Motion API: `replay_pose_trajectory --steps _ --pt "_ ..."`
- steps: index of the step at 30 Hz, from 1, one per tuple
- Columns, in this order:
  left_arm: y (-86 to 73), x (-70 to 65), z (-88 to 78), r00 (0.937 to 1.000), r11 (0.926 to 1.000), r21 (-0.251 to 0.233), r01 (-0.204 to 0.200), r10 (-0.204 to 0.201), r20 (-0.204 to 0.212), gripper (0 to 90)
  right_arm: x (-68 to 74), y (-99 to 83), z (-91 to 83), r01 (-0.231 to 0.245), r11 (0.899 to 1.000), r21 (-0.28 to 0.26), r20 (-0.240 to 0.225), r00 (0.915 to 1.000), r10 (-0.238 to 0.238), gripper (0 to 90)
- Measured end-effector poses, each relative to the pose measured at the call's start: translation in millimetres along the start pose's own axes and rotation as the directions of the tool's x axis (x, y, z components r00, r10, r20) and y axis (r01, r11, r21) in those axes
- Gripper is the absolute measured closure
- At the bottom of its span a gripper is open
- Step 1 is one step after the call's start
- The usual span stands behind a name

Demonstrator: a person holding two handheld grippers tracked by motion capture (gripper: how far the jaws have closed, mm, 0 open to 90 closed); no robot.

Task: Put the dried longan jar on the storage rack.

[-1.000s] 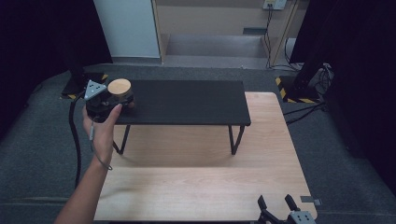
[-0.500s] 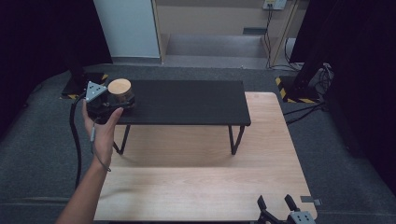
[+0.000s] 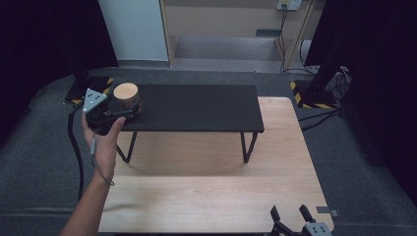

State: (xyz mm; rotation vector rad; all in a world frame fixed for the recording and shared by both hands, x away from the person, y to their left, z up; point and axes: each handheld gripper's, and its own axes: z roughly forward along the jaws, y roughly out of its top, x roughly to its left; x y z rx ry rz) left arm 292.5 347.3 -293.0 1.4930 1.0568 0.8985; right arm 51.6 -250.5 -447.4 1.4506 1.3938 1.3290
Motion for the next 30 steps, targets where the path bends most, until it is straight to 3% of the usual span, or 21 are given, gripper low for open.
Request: replay_pose_trajectory --steps 3,13,24,30 --pt "-3.9 -1.9 -12.7 1.0000 0.9997 -0.025 0.004 -0.004 0.002 0.8 0.7 0.5 0.4 0.000 1.000 0.001 -0.002 1.0000 0.000 5.0" --pt "-24.3 -8.3 -47.4 0.9994 0.9989 -0.043 0.020 -0.019 0.030 0.8 3.7 0.3 3.4 0.003 1.000 0.000 -0.020 0.9998 -0.003 4.8" --pt "-88.8 -32.9 -90.4 0.9978 0.9993 -0.029 0.024 -0.022 0.062 1.5 9.8 1.3 9.7 0.008 1.000 -0.007 -0.065 0.9978 -0.008 4.7" --pt "-119.7 -40.3 -108.4 0.9959 0.9982 -0.007 0.060 -0.059 0.068 1.7 12.9 1.9 13.2 0.015 1.000 -0.001 -0.081 0.9966 -0.015 4.7"
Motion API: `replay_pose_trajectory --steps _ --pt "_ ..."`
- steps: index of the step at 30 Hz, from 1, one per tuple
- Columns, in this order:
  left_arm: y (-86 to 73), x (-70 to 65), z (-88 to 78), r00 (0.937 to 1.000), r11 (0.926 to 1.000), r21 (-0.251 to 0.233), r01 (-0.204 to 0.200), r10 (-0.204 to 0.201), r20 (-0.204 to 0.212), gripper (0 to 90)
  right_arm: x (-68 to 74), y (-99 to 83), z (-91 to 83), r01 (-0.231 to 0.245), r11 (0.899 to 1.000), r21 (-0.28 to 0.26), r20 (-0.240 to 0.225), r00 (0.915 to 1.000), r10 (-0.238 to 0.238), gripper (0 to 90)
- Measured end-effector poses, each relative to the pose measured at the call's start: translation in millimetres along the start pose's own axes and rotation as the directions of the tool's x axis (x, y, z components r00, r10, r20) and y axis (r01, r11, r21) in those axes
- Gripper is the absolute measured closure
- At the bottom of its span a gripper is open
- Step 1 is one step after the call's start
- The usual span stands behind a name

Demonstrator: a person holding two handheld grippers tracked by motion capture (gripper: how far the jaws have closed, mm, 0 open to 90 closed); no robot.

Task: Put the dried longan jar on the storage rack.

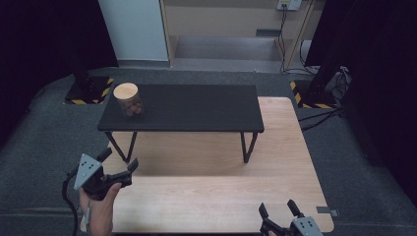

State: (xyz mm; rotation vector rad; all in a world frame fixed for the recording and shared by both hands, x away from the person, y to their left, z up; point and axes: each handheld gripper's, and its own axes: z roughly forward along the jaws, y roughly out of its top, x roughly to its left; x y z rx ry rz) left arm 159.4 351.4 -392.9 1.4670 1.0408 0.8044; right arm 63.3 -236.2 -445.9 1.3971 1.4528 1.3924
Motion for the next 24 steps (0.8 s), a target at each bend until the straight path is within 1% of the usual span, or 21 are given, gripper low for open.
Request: replay_pose_trajectory --steps 2,3,5,7,8,9,12,13,14,18,22,24 --pt "-9.7 -1.5 -5.9 0.9998 0.9998 0.002 0.018 -0.018 0.002 1.8 0.9 0.2 0.8 0.004 1.000 0.002 -0.004 1.0000 -0.004 4.7" --pt "-13.7 -1.9 -8.6 0.9998 0.9998 0.006 0.019 -0.019 0.004 1.7 1.0 0.0 1.1 0.005 1.000 0.002 -0.005 1.0000 -0.005 4.7" --pt "-21.5 -5.2 -14.2 0.9998 0.9998 0.009 0.016 -0.016 -0.013 1.6 1.5 -0.4 1.2 0.004 1.000 0.001 -0.006 1.0000 -0.004 4.7" --pt "-28.5 -6.1 -18.7 0.9995 0.9997 0.003 0.023 -0.023 -0.020 1.4 2.2 -0.8 1.6 0.004 1.000 0.001 -0.006 1.0000 -0.004 4.7" --pt "-34.9 -6.7 -23.0 0.9994 0.9996 0.005 0.027 -0.027 -0.024 1.4 2.3 -0.8 2.1 0.005 1.000 0.002 -0.006 1.0000 -0.005 4.7" --pt "-34.9 -6.7 -23.0 0.9994 0.9996 0.005 0.027 -0.027 -0.024 1.4 2.2 -0.9 2.5 0.008 1.000 0.002 -0.007 0.9999 -0.008 4.7" --pt "-44.1 -9.6 -29.4 0.9992 0.9998 0.014 0.013 -0.013 -0.037 1.2 2.6 -0.6 3.6 0.005 1.000 0.004 -0.008 1.0000 -0.005 4.6" --pt "-52.3 -12.0 -32.8 0.9989 0.9998 0.011 0.014 -0.013 -0.045 1.3 2.7 -0.8 3.7 0.005 1.000 0.002 -0.007 1.0000 -0.005 4.5" --pt "-55.8 -12.7 -33.7 0.9988 0.9998 0.012 0.017 -0.017 -0.045 1.3 3.0 -1.2 3.9 0.005 1.000 -0.001 -0.004 1.0000 -0.005 4.6" --pt "-64.8 -14.1 -35.0 0.9988 0.9990 0.036 0.027 -0.025 -0.041 1.2 3.0 -1.1 5.5 0.005 1.000 -0.004 -0.002 1.0000 -0.005 4.4" --pt "-68.3 -14.9 -37.7 0.9985 0.9989 0.038 0.026 -0.024 -0.049 1.1 3.4 -0.1 6.0 0.007 1.000 -0.003 -0.005 1.0000 -0.007 4.5" --pt "-69.5 -15.7 -39.7 0.9982 0.9992 0.035 0.019 -0.017 -0.058 1.1 3.6 -0.3 6.0 0.006 1.000 -0.004 -0.003 1.0000 -0.006 4.4"
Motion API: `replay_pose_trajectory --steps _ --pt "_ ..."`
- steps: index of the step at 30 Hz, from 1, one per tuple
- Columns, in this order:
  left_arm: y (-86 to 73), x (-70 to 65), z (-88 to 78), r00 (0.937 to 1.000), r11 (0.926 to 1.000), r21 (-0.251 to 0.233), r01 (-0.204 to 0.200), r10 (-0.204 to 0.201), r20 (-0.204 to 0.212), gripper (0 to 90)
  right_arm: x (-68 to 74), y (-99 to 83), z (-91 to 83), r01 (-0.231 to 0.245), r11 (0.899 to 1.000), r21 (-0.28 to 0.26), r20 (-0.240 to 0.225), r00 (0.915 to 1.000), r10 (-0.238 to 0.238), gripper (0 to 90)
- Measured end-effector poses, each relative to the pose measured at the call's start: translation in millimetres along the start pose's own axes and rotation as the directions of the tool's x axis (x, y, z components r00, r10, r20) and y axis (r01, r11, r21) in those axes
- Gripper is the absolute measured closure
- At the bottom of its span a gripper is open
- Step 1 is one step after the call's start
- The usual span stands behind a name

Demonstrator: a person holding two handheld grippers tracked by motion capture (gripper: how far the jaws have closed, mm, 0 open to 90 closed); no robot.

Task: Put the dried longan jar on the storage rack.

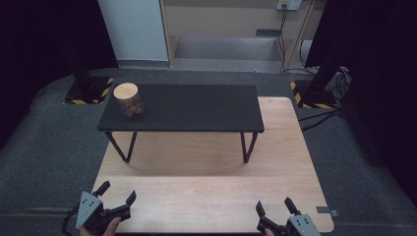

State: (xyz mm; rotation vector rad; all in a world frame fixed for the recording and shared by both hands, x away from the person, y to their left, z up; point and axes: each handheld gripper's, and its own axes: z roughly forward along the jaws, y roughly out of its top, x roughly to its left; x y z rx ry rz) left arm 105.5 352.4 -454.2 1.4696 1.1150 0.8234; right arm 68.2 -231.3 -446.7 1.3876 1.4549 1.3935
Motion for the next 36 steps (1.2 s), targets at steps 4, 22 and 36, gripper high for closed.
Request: replay_pose_trajectory --steps 4,22,36 --pt "-2.8 -2.5 -0.6 0.9999 1.0000 0.000 -0.006 0.006 -0.015 1.1 -0.1 0.1 0.5 -0.001 1.000 0.000 0.003 1.0000 0.001 4.4" --pt "-2.7 -5.4 -10.5 0.9981 0.9999 0.003 -0.014 0.014 -0.060 1.0 -2.6 -5.8 3.7 -0.005 1.000 -0.013 0.017 0.9998 0.006 4.3" --pt "-2.0 -4.6 -8.3 0.9983 1.0000 0.003 -0.004 0.005 -0.058 1.0 -3.0 -7.2 6.5 -0.008 1.000 -0.011 0.016 0.9998 0.008 4.3"
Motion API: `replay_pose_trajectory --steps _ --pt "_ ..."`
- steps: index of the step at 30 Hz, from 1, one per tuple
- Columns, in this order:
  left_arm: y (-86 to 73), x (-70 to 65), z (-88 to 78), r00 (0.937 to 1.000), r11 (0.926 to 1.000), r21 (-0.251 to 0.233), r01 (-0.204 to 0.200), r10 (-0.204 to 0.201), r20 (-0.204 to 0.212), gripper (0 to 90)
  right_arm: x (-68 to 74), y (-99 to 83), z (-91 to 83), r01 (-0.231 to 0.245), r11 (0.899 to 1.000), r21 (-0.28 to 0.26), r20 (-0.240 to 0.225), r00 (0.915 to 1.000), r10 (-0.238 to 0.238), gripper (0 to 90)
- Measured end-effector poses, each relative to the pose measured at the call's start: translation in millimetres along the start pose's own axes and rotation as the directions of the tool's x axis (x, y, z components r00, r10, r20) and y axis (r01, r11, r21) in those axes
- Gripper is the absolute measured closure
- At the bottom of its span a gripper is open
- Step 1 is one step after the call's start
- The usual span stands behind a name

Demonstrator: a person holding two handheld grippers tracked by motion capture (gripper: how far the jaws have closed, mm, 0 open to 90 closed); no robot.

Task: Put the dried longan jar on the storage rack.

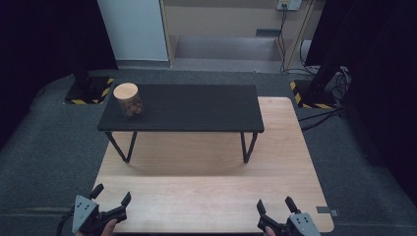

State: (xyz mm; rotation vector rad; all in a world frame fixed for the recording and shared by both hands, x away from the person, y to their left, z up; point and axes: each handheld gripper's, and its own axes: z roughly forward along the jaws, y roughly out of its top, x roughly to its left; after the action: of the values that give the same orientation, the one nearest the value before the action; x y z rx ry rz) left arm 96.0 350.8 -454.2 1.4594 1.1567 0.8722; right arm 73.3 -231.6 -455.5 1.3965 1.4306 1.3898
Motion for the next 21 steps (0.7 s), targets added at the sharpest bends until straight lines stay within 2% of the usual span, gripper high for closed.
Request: replay_pose_trajectory --steps 16,21 --pt "-0.5 -1.2 1.7 1.0000 1.0000 0.007 0.002 -0.002 -0.008 1.1 -2.7 -1.6 2.4 -0.010 1.000 0.004 -0.006 0.9999 0.010 4.3" --pt "-0.1 0.6 3.2 0.9999 0.9999 0.013 -0.011 0.011 0.005 1.1 0.7 0.3 -4.7 -0.018 1.000 -0.009 -0.018 0.9997 0.017 4.3"
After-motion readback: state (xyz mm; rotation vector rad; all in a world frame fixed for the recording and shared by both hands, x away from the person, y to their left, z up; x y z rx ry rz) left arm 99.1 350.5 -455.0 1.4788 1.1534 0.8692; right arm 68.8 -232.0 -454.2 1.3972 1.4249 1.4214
